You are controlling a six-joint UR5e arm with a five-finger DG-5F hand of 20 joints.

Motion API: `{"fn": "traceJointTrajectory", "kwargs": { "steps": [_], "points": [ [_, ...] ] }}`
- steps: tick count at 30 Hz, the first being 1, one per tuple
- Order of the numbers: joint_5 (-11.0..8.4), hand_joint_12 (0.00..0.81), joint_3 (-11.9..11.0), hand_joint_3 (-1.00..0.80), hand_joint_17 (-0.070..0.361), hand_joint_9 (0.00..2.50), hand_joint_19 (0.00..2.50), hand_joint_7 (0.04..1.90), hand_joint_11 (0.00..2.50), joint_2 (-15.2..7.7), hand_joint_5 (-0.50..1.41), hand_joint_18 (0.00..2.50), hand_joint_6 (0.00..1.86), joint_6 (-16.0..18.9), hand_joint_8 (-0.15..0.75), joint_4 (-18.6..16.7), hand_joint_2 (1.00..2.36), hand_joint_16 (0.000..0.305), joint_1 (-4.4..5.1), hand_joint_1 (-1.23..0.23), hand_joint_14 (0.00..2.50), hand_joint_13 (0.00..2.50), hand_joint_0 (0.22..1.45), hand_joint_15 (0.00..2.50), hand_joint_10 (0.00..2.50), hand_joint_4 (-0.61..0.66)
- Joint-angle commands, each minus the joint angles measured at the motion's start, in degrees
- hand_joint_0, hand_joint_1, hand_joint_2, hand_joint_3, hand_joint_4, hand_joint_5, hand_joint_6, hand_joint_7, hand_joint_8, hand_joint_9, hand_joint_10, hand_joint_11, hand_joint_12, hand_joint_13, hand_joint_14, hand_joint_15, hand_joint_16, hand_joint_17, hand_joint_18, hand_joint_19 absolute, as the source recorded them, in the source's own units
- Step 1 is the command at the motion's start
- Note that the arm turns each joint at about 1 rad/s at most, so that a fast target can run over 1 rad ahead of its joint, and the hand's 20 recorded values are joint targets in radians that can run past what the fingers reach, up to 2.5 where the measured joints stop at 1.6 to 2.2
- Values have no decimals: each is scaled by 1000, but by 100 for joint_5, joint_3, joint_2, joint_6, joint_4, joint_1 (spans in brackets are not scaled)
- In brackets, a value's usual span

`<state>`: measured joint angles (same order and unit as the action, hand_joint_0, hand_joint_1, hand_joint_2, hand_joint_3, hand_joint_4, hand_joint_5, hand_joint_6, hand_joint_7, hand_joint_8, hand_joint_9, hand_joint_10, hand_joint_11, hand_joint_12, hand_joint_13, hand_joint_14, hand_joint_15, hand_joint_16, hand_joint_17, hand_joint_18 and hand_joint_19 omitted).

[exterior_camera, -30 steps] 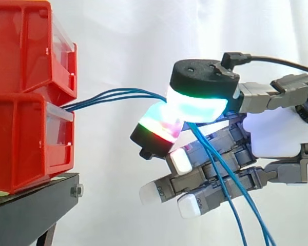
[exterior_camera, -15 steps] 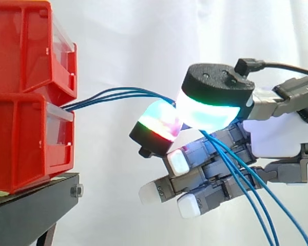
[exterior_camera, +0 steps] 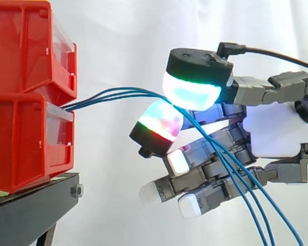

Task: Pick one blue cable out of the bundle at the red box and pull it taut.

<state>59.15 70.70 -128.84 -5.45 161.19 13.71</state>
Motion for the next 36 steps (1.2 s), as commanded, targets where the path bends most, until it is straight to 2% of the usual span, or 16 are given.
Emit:
{"fn": "traceJointTrajectory", "kwargs": {
  "steps": [1, 7, 14, 19, 22, 26, 33, 35, 36],
  "points": [
    [0, 424, -3, -268, 132, 827, 423, 1258, 751, -1, -144, 752, 864, 0, 392, 0, 1018, 59, 0, -785, 9, 573, 631, 283, 17, 238],
    [0, 422, -3, -182, 131, 829, 404, 1304, 774, -1, -153, 768, 887, 0, 391, -9, 1023, 58, 9, -887, 9, 584, 679, 280, 14, 150],
    [0, 418, -3, -321, 131, 771, 359, 1291, 779, 8, -172, 739, 902, 9, 366, 0, 1016, 58, 9, -964, 9, 556, 768, 271, 17, 122],
    [0, 417, -3, -439, 131, 726, 355, 1223, 769, 8, -187, 714, 905, 18, 356, 0, 1006, 58, 9, -971, 8, 526, 802, 261, 17, 179],
    [0, 418, -3, -500, 131, 708, 338, 1174, 766, 8, -200, 726, 895, 18, 356, 0, 1000, 58, 9, -981, 10, 520, 753, 252, 17, 212],
    [0, 428, -3, -500, 135, 708, 384, 1096, 774, -1, -205, 714, 886, 26, 366, 0, 1000, 60, 9, -974, 9, 518, 577, 274, 17, 229],
    [0, 452, -3, -500, 144, 735, 398, 1086, 774, 8, -187, 728, 853, 26, 393, 9, 1000, 64, 9, -915, 8, 528, 502, 284, 17, 241],
    [0, 449, -3, -500, 143, 760, 409, 1105, 759, 8, -173, 735, 847, 35, 397, 9, 1000, 63, 9, -870, 9, 530, 507, 284, 16, 246],
    [0, 440, -3, -500, 138, 767, 412, 1129, 753, 8, -169, 726, 845, 26, 389, 9, 1000, 61, 9, -844, 9, 534, 548, 277, 17, 244]
  ]
}}
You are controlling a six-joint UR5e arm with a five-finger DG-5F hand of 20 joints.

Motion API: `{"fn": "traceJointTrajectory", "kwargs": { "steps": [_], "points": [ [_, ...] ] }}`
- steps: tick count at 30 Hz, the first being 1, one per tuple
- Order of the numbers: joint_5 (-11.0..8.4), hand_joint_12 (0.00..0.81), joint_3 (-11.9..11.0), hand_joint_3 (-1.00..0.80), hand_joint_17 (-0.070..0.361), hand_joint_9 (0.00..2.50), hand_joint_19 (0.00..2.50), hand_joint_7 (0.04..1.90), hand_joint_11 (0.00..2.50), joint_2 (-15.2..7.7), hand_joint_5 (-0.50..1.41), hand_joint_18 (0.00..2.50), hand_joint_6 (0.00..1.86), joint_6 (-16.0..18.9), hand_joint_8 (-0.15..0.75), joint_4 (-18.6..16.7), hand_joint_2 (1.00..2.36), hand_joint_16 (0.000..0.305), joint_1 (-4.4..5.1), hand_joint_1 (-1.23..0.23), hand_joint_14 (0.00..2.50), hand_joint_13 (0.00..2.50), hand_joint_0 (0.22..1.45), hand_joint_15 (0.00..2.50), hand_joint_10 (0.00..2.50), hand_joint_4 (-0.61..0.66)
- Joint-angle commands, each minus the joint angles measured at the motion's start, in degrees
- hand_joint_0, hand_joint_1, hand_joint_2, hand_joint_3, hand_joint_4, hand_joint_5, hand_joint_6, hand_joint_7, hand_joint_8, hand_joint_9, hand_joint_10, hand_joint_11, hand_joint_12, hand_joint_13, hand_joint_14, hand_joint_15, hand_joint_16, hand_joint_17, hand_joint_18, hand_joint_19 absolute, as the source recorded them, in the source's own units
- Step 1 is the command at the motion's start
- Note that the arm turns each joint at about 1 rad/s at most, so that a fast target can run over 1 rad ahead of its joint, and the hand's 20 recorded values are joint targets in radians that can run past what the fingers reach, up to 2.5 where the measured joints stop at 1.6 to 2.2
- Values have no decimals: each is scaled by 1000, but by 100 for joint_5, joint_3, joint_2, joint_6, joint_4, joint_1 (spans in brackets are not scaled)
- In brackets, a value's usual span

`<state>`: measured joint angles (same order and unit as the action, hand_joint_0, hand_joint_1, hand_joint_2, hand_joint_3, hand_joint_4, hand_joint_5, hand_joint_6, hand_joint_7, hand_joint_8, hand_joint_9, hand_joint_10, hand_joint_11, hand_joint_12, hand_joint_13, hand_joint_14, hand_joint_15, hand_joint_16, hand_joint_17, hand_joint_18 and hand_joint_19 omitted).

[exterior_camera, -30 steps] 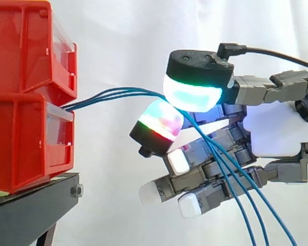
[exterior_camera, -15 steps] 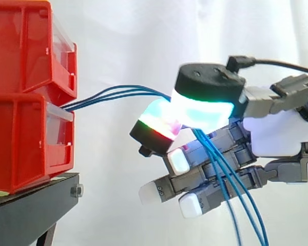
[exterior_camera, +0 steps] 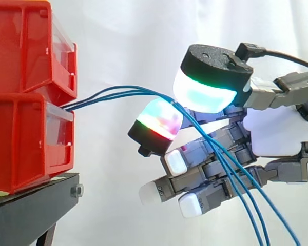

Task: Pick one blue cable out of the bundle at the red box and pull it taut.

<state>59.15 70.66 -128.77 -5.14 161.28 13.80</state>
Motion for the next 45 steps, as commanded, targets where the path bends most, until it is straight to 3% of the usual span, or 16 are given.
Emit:
{"fn": "traceJointTrajectory", "kwargs": {
  "steps": [1, 5, 13, 18, 24, 30, 33, 38, 45],
  "points": [
    [0, 428, 0, -500, 133, 787, 427, 1150, 758, 1, -163, 730, 848, 4, 384, 0, 1000, 59, 0, -848, 9, 540, 596, 280, 17, 240],
    [0, 423, 0, -474, 131, 833, 424, 1209, 760, 1, -150, 759, 854, -5, 391, 0, 1002, 58, 0, -810, 9, 564, 642, 280, 18, 246],
    [0, 426, 0, -380, 132, 848, 440, 1229, 754, 1, -144, 754, 857, -5, 398, 0, 1010, 59, 0, -709, 9, 565, 616, 292, 18, 246],
    [0, 427, 0, -285, 132, 848, 424, 1283, 776, -8, -143, 766, 857, -5, 393, -9, 1018, 59, 0, -825, 9, 570, 654, 288, 17, 230],
    [0, 417, 0, -277, 130, 820, 387, 1280, 799, 1, -166, 764, 896, -5, 377, -9, 1019, 58, 0, -969, 9, 572, 743, 278, 15, 123],
    [0, 417, 0, -364, 131, 708, 357, 1205, 794, 1, -199, 692, 902, -5, 349, -9, 1012, 58, 0, -1007, 9, 496, 808, 254, 18, 168],
    [0, 421, 0, -500, 132, 682, 333, 1188, 803, -8, -215, 703, 897, -5, 347, 0, 1000, 59, 0, -1021, 8, 477, 740, 246, 18, 183],
    [0, 453, 0, -500, 144, 718, 407, 1141, 802, 1, -211, 710, 887, -5, 392, 0, 1000, 64, 0, -884, 8, 487, 504, 270, 17, 239],
    [0, 457, 0, -500, 145, 841, 445, 1170, 772, 1, -170, 744, 861, -5, 414, -9, 1000, 65, 0, -633, 8, 530, 506, 284, 16, 245]
  ]
}}
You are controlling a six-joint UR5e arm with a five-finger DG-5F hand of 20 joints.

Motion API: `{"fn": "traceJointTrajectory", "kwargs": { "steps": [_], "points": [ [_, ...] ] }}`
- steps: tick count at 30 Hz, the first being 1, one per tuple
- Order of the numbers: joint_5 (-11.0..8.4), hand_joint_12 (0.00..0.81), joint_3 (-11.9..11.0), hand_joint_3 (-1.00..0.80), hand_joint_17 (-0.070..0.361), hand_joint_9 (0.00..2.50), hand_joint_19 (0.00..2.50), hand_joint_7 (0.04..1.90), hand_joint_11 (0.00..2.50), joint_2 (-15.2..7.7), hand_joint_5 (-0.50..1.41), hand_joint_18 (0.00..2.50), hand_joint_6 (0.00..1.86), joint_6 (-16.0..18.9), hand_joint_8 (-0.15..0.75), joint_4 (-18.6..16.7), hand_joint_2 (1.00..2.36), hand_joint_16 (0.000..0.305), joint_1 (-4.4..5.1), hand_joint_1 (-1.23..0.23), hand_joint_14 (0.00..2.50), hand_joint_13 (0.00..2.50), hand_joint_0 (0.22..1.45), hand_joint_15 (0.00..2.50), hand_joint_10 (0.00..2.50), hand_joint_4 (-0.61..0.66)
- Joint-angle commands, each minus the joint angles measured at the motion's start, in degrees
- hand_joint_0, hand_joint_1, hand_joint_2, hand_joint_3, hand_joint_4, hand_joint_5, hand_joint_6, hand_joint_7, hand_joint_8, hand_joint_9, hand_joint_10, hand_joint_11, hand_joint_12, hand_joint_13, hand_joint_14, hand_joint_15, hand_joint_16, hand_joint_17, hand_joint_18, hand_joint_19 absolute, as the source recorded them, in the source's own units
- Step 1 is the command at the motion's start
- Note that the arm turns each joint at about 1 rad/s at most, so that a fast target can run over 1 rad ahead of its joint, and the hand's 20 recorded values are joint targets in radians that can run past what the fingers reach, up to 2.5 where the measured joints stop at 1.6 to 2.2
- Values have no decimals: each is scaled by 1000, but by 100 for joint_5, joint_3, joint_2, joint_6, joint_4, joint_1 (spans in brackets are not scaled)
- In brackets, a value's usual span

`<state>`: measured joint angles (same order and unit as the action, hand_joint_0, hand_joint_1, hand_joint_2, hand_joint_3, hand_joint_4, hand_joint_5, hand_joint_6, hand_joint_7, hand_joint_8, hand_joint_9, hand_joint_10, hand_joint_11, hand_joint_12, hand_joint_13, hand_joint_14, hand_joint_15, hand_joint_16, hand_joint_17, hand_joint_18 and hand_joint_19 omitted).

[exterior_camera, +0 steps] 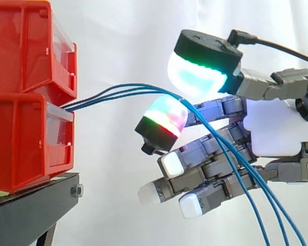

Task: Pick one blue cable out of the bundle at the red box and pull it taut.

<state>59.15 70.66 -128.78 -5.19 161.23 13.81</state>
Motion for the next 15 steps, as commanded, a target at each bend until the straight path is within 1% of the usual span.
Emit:
{"fn": "traceJointTrajectory", "kwargs": {
  "steps": [1, 3, 5, 12, 15],
  "points": [
    [0, 448, 0, -500, 141, 847, 452, 1160, 775, 2, -168, 735, 858, 0, 407, 4, 1000, 63, 7, -586, 8, 531, 532, 289, 14, 233],
    [0, 444, 0, -500, 138, 850, 463, 1157, 758, 2, -166, 725, 855, 0, 401, 4, 1000, 62, 7, -561, 8, 531, 552, 281, 19, 222],
    [0, 439, 0, -449, 137, 850, 468, 1180, 771, 2, -169, 721, 850, 0, 398, 4, 1004, 61, 7, -562, 8, 529, 571, 286, 18, 225],
    [0, 436, 0, -284, 135, 844, 470, 1208, 777, 2, -178, 734, 856, 9, 400, 4, 1015, 60, 7, -641, 8, 535, 598, 287, 19, 237],
    [0, 436, 0, -197, 135, 846, 459, 1199, 791, 2, -179, 746, 870, 18, 396, 4, 1020, 60, 7, -710, 9, 541, 603, 287, 18, 220]
  ]
}}
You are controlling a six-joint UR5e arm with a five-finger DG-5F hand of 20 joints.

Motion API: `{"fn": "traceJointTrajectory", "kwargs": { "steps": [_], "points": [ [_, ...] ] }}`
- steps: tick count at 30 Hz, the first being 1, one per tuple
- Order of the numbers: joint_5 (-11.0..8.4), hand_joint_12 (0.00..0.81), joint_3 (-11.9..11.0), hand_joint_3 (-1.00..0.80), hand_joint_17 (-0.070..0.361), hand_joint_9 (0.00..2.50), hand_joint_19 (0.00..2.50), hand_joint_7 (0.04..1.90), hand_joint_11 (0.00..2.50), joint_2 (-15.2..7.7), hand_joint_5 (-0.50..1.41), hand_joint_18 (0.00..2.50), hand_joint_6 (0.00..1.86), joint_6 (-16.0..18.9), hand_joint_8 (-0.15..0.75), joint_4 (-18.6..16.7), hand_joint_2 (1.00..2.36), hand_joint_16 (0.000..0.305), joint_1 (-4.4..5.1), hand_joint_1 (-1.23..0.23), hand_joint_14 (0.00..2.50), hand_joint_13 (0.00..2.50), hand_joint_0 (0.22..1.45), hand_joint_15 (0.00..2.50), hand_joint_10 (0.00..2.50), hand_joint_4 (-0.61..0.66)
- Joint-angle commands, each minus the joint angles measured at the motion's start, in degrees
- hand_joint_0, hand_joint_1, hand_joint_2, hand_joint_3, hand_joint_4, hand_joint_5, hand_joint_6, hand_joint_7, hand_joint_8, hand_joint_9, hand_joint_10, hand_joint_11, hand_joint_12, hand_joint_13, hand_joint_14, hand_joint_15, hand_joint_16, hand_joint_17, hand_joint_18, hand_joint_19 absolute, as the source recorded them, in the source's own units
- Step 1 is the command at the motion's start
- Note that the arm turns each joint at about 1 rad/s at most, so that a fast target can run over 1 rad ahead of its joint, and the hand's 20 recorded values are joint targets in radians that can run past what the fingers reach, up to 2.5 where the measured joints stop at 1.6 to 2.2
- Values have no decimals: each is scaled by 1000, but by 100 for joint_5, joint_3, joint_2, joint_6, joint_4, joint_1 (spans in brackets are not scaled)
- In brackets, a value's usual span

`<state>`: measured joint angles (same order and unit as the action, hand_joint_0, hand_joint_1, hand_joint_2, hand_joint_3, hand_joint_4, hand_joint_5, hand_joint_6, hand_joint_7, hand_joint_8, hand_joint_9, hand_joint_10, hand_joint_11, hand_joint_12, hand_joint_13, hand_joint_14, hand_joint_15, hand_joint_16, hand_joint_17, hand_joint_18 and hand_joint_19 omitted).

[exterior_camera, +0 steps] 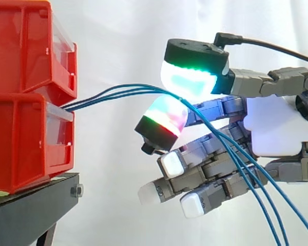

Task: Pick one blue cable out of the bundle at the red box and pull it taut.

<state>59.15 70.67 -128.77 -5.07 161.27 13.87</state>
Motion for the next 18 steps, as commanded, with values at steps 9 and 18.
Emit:
{"fn": "traceJointTrajectory", "kwargs": {
  "steps": [9, 18],
  "points": [
    [9, 431, 0, -133, 133, 839, 448, 1187, 783, 1, -182, 761, 881, 15, 393, 10, 1024, 59, 2, -767, 9, 552, 617, 288, 16, 181],
    [0, 451, 0, -500, 142, 838, 456, 1063, 760, 1, -173, 750, 849, 15, 408, 54, 1000, 63, 2, -587, 8, 549, 527, 292, 16, 234]
  ]
}}
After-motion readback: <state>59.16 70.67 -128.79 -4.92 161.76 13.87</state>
